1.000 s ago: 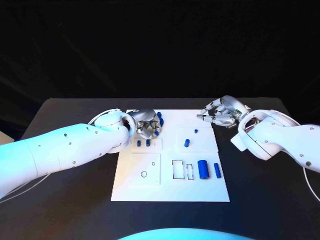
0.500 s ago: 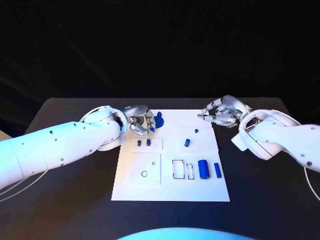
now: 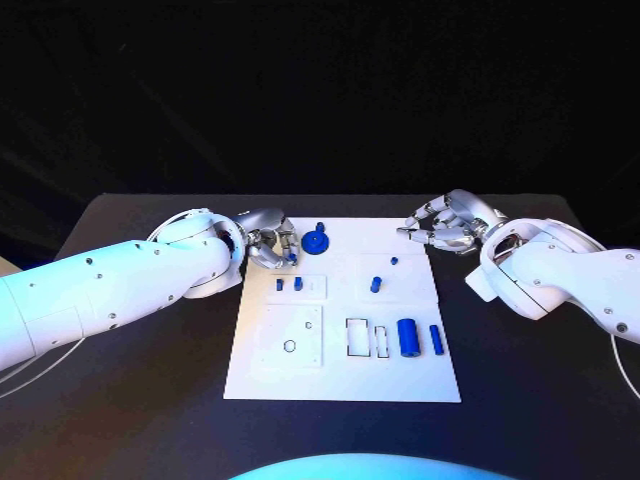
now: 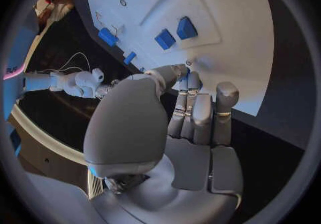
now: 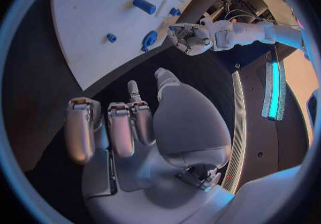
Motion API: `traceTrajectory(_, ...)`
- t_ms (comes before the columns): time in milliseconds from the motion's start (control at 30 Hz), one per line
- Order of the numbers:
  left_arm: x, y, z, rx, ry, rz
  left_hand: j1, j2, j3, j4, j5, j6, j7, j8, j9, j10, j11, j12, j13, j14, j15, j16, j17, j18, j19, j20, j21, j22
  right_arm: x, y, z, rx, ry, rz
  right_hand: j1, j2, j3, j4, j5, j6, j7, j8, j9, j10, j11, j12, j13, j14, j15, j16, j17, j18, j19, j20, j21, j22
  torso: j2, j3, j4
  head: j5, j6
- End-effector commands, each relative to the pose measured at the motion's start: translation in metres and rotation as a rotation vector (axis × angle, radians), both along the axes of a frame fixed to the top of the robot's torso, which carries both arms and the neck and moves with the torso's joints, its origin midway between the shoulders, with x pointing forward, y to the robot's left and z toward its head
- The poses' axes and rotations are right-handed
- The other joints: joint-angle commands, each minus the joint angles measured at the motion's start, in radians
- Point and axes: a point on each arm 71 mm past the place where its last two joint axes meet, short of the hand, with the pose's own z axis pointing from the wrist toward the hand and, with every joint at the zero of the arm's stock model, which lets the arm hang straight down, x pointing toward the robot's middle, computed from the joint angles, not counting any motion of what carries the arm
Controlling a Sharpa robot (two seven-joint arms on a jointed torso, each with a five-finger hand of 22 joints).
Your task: Assemble the parts on the task board
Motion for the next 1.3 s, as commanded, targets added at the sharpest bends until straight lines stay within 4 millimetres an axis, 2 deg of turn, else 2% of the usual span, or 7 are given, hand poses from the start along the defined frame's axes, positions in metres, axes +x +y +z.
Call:
traceTrajectory(33,-0.0004,0.0006,-0.0012,0.022,0.022,-0.007,-0.008,-0.003,-0.001,0.005,0.0,0.006,0.002,-0.002,0.001,0.005,0.001,-0.002,-0.001,0.007,0.0,0.004,-0.002,-0.013,0.004,0.001,-0.005,-0.001,-0.0003,0.0007,0.0,-0.006,-0.007,0.01,0.009,0.002,0.007,0.001,0.006,-0.004,-0.002,0.004,0.001,0.035,-0.003,-0.003,0.19,0.077,0.0,-0.006,0.147,0.013,0.041,-0.001,-0.002,0.176,0.001,0.0001,-0.0018,0.001,0.001)
traceTrajectory(1000,0.0009,-0.0015,-0.0062,0.025,0.046,-0.011,-0.013,-0.005,-0.003,0.005,-0.004,0.01,0.001,-0.005,0.004,0.01,0.001,-0.01,-0.002,0.004,-0.001,0.002,-0.007,-0.013,0.003,0.0,-0.009,-0.005,-0.0006,0.0009,-0.0002,-0.006,-0.006,0.01,0.009,0.002,0.007,0.002,0.006,-0.004,-0.003,0.005,0.001,0.035,-0.003,-0.004,0.189,0.077,0.0,-0.006,0.146,0.013,0.041,-0.001,-0.003,0.175,0.001,0.0005,-0.0008,-0.002,-0.002)
traceTrajectory(1300,0.0015,-0.003,-0.008,0.03,0.052,-0.009,-0.02,-0.006,-0.007,0.007,-0.008,0.011,0.0,-0.008,0.006,0.012,0.001,-0.015,-0.002,0.004,0.0,0.002,-0.008,-0.013,0.001,0.0,-0.012,-0.007,-0.0007,0.0009,-0.0002,-0.006,-0.005,0.01,0.009,0.002,0.007,0.002,0.006,-0.004,-0.003,0.005,0.001,0.035,-0.003,-0.004,0.189,0.077,0.0,-0.006,0.146,0.013,0.041,-0.001,-0.003,0.175,0.002,-0.0004,-0.0014,-0.004,-0.004)
